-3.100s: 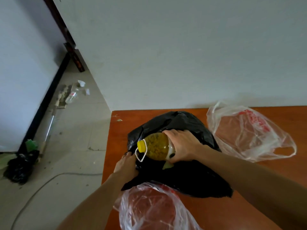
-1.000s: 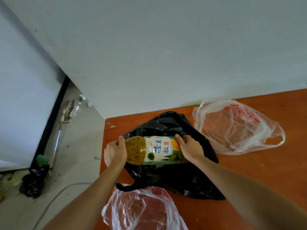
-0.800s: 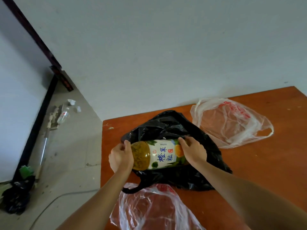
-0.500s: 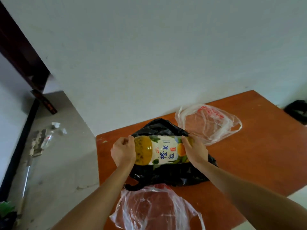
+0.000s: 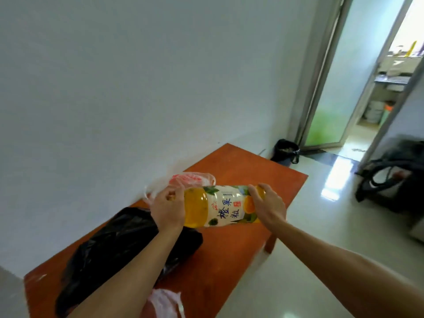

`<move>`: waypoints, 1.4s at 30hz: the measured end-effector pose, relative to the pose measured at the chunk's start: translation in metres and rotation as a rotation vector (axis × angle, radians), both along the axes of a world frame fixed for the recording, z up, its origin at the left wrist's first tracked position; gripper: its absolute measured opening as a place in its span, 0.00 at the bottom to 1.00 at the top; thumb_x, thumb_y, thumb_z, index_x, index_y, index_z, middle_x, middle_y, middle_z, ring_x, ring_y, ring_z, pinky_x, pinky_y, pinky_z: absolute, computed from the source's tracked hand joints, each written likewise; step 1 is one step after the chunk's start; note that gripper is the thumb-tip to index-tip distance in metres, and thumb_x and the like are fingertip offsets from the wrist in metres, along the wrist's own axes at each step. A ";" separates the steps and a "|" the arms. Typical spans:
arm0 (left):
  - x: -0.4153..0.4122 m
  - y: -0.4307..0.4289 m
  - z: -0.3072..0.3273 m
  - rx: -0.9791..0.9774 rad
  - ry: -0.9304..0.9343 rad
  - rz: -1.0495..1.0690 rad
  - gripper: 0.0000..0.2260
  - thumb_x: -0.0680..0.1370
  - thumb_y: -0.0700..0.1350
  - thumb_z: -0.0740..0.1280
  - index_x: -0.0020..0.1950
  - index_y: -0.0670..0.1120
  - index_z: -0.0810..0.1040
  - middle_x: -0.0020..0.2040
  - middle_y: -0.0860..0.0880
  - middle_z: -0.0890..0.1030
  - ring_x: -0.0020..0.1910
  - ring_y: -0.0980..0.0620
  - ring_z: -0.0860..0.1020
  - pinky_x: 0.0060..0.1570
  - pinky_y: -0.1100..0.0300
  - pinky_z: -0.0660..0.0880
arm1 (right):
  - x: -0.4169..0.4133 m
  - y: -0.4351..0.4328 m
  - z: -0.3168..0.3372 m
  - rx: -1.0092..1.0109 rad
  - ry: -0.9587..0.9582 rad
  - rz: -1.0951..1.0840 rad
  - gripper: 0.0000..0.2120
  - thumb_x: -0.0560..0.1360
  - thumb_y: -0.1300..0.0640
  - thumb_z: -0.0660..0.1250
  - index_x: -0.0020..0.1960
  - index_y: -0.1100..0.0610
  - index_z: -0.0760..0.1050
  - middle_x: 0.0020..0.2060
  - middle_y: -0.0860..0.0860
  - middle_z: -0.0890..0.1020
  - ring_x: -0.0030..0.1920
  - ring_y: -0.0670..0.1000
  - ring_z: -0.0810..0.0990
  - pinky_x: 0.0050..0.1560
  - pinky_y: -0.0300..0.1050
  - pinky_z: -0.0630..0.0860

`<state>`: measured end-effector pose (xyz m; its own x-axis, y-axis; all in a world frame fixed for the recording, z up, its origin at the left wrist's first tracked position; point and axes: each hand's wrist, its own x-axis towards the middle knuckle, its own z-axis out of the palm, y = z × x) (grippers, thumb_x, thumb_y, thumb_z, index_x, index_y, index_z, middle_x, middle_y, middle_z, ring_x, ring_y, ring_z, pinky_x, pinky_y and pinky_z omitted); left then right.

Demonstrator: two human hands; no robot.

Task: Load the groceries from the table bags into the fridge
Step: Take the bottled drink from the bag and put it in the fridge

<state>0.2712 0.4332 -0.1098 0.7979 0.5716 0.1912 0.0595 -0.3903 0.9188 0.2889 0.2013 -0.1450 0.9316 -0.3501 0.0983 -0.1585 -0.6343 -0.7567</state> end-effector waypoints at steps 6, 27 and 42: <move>-0.028 -0.191 0.002 -0.021 -0.010 -0.311 0.14 0.71 0.54 0.61 0.37 0.43 0.75 0.32 0.49 0.76 0.36 0.45 0.76 0.37 0.53 0.74 | -0.080 -0.187 0.003 -0.044 0.034 -0.286 0.27 0.77 0.34 0.54 0.68 0.48 0.70 0.52 0.52 0.82 0.45 0.51 0.79 0.45 0.45 0.75; 0.049 -0.731 -0.008 0.031 0.054 -0.952 0.10 0.78 0.49 0.64 0.47 0.43 0.79 0.42 0.47 0.78 0.41 0.49 0.75 0.41 0.58 0.71 | -0.137 -0.650 -0.012 -0.029 0.050 -0.978 0.23 0.79 0.38 0.55 0.65 0.51 0.72 0.51 0.53 0.80 0.46 0.50 0.76 0.45 0.44 0.71; 0.049 -1.090 0.015 0.025 0.019 -1.215 0.10 0.78 0.51 0.63 0.40 0.49 0.76 0.37 0.50 0.77 0.38 0.52 0.74 0.35 0.60 0.67 | -0.160 -0.987 0.019 -0.115 0.017 -1.231 0.22 0.79 0.37 0.55 0.64 0.49 0.74 0.52 0.53 0.81 0.43 0.49 0.73 0.43 0.43 0.71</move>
